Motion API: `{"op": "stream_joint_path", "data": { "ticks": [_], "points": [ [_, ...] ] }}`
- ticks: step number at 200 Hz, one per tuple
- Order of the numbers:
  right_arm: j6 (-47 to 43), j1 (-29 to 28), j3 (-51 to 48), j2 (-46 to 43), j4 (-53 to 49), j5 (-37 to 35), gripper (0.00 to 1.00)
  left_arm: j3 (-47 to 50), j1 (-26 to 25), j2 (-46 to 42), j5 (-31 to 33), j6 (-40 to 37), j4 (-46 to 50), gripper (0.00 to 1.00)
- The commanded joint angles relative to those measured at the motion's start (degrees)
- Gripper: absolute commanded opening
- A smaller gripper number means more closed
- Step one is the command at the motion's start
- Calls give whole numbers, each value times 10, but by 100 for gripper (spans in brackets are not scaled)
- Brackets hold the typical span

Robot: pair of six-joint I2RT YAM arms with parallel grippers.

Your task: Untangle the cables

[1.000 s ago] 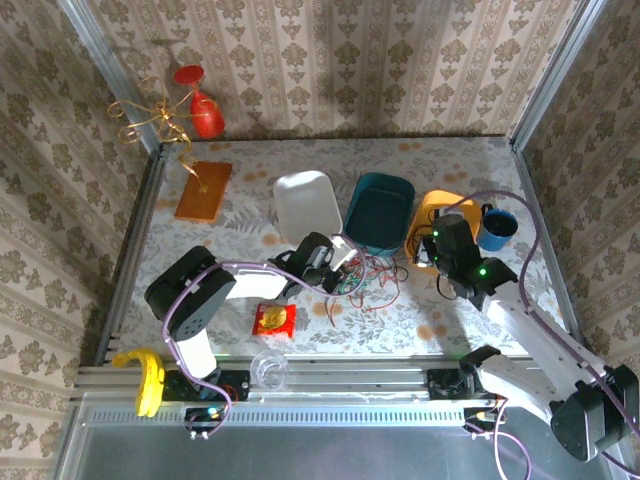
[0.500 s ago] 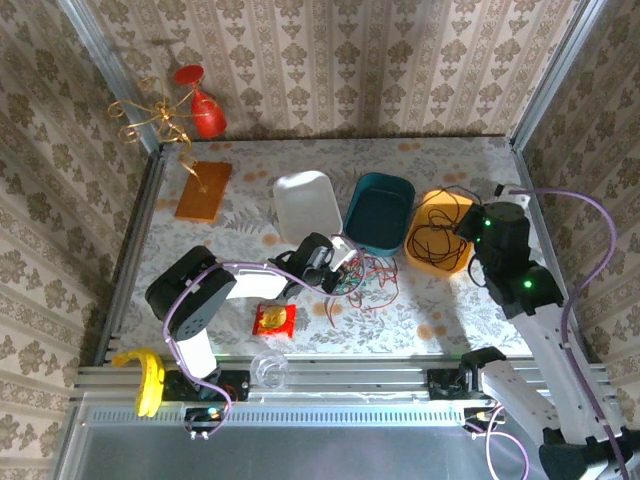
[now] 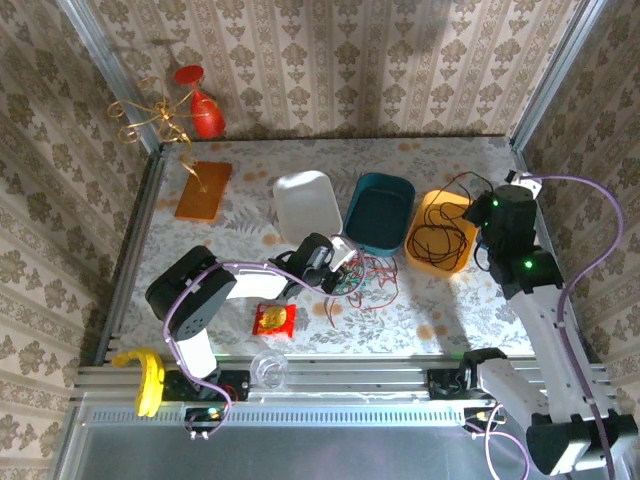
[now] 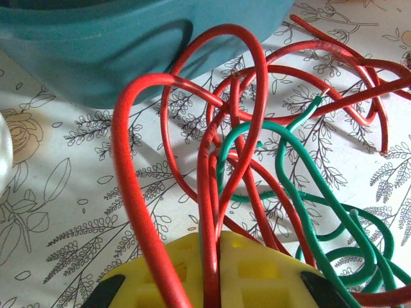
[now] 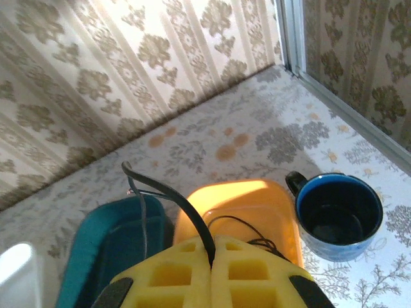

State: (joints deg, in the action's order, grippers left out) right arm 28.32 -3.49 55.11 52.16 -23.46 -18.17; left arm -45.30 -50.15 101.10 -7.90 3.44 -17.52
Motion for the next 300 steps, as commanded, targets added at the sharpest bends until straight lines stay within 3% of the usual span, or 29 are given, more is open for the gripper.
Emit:
{"op": "stream_joint_path", "data": {
  "ticks": [1,29,65,126,140,158,178,236,253,278,300],
  "points": [
    [7,11,-29,31,50,6,0,9,3,7,6,3,28,0],
    [27,23,-64,85,109,9,0,8,3,8,4,2,30,0],
    [53,25,-108,162,129,-57,0,8,2,5,2,0,35,0],
    [57,26,-96,290,112,14,0,12,1,-1,6,-1,37,0],
    [55,26,-89,296,110,20,5,12,1,-1,6,-1,37,0],
    [56,26,-76,290,96,17,29,12,0,-2,7,-2,36,0],
    [61,26,-67,260,76,-11,41,14,0,-3,10,0,34,0],
    [33,21,-63,131,28,-42,46,17,0,-3,10,1,29,0],
    [19,-2,-76,97,15,6,46,16,1,-1,7,1,26,0],
    [-30,-75,-115,74,23,182,45,16,3,1,5,3,25,0],
    [-11,-145,-139,92,1,264,45,17,7,0,7,6,24,0]
  ]
}}
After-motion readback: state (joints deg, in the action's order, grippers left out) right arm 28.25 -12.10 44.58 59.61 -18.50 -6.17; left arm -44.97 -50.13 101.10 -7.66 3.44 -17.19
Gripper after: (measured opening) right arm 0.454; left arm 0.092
